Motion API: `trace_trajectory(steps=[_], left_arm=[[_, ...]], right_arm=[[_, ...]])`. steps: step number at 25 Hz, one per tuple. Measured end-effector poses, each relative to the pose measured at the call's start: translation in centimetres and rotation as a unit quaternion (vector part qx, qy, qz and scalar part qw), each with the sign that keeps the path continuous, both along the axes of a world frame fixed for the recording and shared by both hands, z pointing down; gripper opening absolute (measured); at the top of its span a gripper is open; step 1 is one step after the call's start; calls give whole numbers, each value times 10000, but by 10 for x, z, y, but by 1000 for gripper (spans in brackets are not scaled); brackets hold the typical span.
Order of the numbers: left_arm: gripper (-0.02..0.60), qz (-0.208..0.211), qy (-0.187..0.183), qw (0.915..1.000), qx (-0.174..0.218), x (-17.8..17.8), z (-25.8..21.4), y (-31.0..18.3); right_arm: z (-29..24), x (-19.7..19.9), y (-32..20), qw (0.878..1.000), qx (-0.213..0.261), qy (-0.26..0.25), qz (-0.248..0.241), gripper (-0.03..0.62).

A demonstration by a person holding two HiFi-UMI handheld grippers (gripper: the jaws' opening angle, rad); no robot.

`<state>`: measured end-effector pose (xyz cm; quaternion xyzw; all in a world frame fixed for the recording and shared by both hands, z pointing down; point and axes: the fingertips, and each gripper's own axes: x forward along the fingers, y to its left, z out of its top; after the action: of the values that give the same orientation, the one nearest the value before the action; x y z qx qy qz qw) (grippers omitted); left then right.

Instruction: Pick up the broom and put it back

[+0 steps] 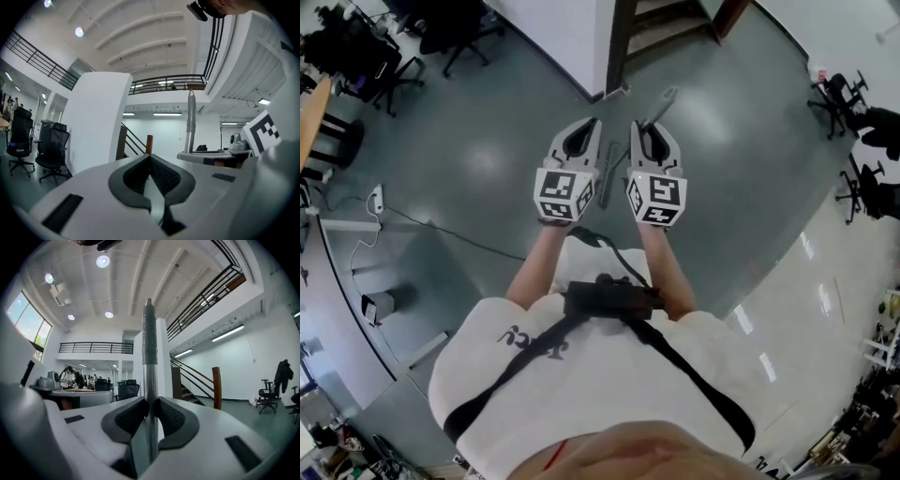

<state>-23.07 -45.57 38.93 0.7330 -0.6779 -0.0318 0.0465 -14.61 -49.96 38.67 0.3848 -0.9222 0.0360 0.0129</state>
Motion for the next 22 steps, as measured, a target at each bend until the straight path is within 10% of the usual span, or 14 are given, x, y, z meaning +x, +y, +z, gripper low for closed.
trace_trajectory(steps=[22], left_arm=[[9, 399, 84, 9988, -263, -75, 61, -271]], right_arm=[[137, -43, -247, 9871, -1093, 971, 653, 94]])
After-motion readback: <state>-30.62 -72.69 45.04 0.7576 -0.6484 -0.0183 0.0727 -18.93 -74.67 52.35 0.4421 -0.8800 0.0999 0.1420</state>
